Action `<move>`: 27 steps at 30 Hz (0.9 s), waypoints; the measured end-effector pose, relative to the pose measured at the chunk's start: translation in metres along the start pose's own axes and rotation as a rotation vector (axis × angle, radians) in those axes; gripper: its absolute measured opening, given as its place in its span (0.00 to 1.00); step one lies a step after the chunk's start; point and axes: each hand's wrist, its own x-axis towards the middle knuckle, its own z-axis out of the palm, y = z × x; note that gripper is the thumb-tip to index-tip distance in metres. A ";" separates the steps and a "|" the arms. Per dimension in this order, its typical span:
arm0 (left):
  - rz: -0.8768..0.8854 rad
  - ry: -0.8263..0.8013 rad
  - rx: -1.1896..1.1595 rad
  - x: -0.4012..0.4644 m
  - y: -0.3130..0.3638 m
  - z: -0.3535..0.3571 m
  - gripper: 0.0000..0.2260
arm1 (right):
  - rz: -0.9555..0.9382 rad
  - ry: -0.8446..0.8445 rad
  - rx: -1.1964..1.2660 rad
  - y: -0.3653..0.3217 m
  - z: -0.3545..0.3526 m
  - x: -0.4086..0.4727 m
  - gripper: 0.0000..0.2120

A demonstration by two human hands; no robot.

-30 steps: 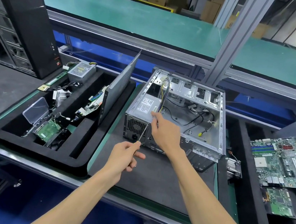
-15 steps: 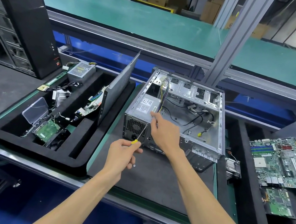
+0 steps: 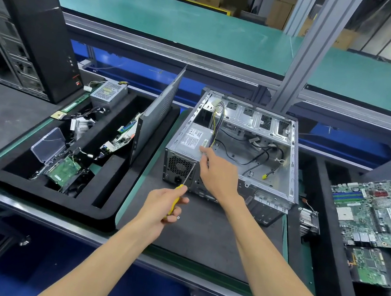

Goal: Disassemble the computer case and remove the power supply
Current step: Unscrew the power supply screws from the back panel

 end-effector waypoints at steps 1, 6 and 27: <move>-0.011 0.000 0.001 0.000 0.001 0.000 0.11 | 0.000 0.001 -0.001 0.000 0.000 0.000 0.17; -0.093 -0.129 -0.024 0.001 0.004 0.001 0.19 | -0.002 -0.002 -0.004 0.001 0.001 0.000 0.17; 0.099 -0.018 0.071 0.002 0.001 -0.001 0.09 | -0.016 -0.014 0.079 0.000 -0.003 -0.001 0.17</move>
